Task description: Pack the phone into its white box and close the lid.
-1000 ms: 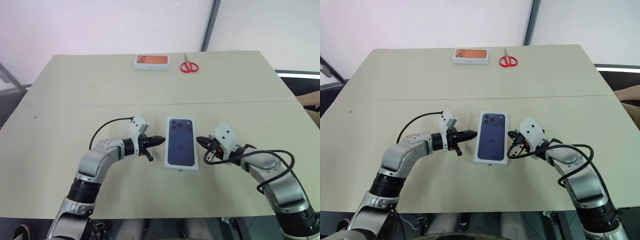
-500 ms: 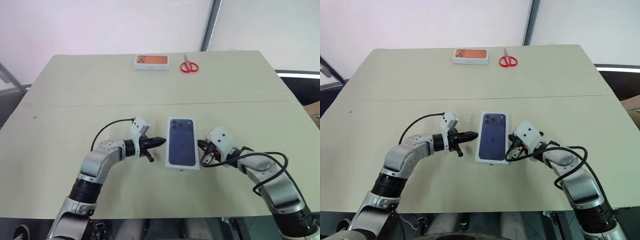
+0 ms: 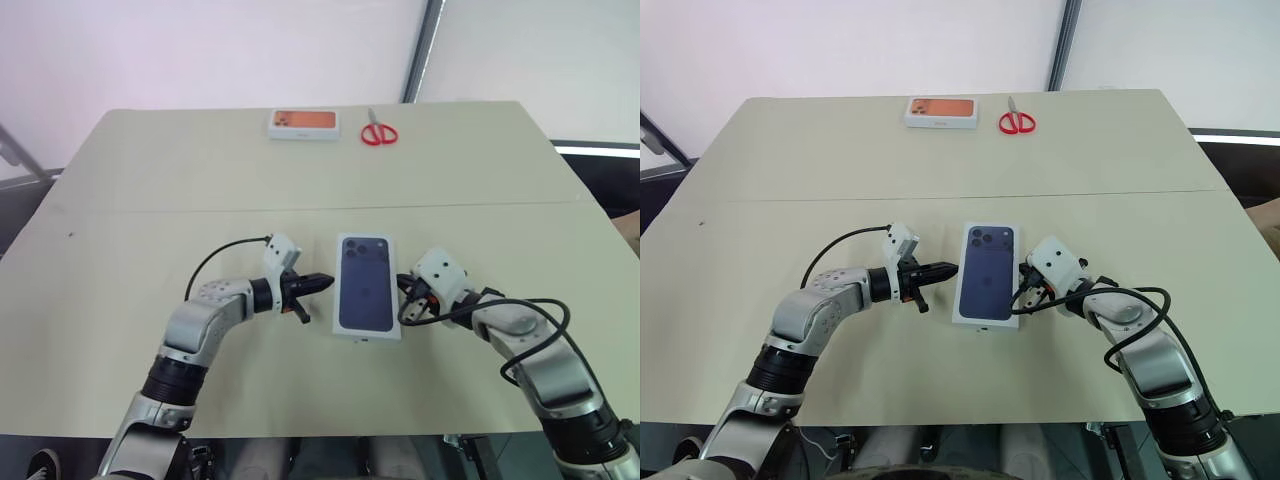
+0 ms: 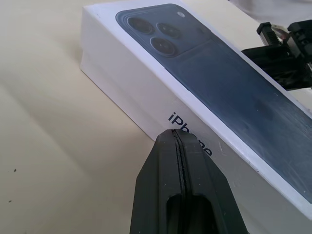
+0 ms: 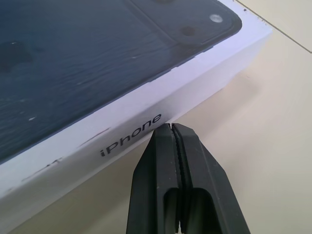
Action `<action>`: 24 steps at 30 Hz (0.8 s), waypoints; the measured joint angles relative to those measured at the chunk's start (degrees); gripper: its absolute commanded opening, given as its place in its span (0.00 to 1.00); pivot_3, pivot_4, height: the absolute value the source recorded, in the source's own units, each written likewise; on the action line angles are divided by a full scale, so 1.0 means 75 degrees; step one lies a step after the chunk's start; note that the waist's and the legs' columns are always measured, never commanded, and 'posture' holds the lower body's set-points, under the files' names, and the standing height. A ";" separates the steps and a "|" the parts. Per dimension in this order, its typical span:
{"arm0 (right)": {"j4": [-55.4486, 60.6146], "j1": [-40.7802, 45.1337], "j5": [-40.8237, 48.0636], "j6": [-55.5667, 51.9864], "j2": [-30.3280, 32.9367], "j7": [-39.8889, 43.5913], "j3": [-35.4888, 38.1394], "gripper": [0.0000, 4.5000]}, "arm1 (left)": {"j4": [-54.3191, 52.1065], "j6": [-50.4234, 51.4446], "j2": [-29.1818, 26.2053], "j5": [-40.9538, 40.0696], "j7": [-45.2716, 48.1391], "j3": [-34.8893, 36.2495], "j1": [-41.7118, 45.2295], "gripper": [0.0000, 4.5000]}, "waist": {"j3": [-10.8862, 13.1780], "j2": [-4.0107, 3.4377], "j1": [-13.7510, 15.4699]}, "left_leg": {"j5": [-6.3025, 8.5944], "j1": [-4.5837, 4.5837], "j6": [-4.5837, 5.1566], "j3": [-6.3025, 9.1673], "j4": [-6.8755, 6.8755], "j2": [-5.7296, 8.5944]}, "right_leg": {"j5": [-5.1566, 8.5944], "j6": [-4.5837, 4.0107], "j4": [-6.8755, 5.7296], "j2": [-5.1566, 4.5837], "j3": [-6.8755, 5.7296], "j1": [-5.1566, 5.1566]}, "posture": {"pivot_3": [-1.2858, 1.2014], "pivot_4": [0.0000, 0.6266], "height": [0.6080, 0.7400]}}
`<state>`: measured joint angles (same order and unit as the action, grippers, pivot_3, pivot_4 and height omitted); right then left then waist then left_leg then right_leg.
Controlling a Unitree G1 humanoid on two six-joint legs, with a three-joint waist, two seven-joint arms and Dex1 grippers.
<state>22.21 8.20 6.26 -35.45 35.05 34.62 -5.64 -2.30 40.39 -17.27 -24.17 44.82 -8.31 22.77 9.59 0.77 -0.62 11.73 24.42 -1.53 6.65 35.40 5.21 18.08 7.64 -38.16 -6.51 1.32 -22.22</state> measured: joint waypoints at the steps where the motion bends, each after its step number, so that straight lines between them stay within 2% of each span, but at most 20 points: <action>1: -0.0002 0.0000 -0.0031 0.0000 0.0003 0.0008 -0.0022 0.01 | 0.0000 -0.0002 -0.0006 0.0000 0.0001 -0.0003 0.0000 0.00 | 0.0000 0.0000 -0.0001 | 0.0000 0.0000 0.0000 0.0000 0.0000 0.0000 | 0.0000 0.0000 0.0000 0.0000 0.0000 0.0000 | 0.52 0.24 1.00; 15: -0.0573 0.0362 -0.0306 0.0385 0.0110 -0.0401 0.0395 0.01 | 0.0063 -0.0186 -0.0437 -0.0003 0.0134 0.0087 0.0001 0.00 | 0.0000 0.0000 -0.0006 | 0.0000 0.0000 0.0000 -0.0001 -0.0001 -0.0001 | 0.0000 0.0000 -0.0001 0.0001 0.0000 -0.0001 | 0.52 0.24 1.00; 24: -0.0706 0.0796 -0.0083 0.0742 -0.0201 -0.0601 0.0885 0.01 | 0.0053 -0.0015 0.0065 -0.0354 -0.0080 0.0458 0.0672 0.00 | 0.0000 0.0000 -0.0008 | -0.0001 0.0000 -0.0001 -0.0001 0.0000 -0.0001 | 0.0000 0.0000 -0.0001 0.0001 0.0000 0.0000 | 0.52 0.24 1.00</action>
<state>16.91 14.17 5.63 -29.89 33.55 30.11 1.00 -1.90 40.28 -16.78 -26.82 44.21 -4.88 27.81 9.59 0.77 -0.67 11.72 24.43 -1.54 6.64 35.40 5.20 18.08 7.64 -38.17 -6.50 1.32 -22.22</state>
